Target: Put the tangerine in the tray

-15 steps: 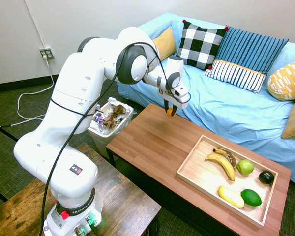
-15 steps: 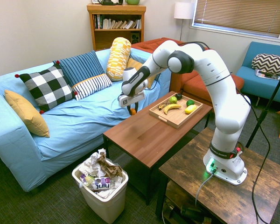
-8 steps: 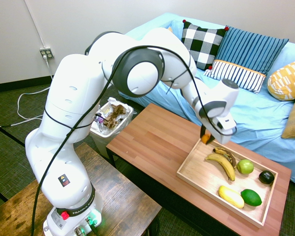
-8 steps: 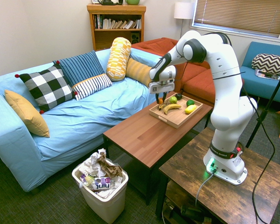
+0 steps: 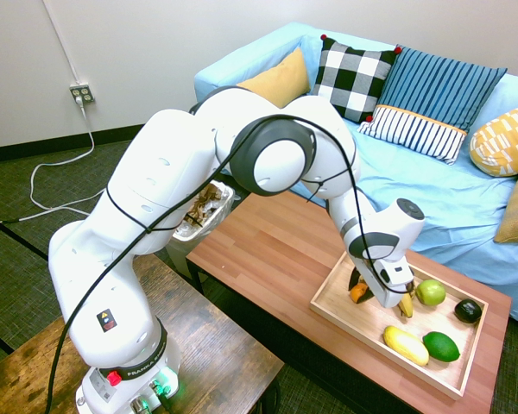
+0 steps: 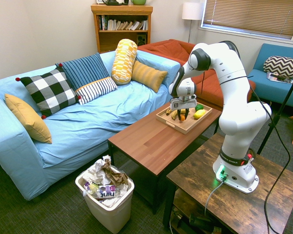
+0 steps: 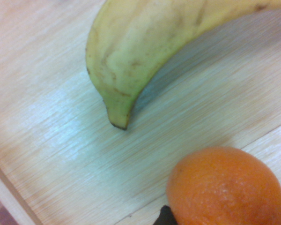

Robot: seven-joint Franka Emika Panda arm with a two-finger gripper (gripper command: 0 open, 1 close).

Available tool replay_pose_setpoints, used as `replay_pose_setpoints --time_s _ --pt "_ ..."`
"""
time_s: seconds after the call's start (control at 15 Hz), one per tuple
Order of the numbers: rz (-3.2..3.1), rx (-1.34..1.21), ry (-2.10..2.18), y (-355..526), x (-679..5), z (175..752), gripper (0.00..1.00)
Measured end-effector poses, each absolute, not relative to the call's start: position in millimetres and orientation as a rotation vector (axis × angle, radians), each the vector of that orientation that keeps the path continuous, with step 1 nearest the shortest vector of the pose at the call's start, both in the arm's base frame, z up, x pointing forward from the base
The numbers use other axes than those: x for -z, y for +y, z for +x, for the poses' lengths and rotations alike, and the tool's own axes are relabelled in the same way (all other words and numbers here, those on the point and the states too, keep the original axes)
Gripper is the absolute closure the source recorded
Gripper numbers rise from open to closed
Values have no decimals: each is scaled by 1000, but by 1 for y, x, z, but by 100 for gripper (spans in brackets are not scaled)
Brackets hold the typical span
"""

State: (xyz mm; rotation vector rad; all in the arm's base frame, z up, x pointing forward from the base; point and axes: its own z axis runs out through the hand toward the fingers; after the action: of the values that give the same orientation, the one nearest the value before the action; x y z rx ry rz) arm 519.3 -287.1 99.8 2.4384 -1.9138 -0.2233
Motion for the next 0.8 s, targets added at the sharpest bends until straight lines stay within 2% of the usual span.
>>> replay_pose_setpoints --time_s 0.07,0.8 --pt "2437 224 -1918 -287 -99 520 0" --pt "2470 234 -1904 -290 -95 516 0"
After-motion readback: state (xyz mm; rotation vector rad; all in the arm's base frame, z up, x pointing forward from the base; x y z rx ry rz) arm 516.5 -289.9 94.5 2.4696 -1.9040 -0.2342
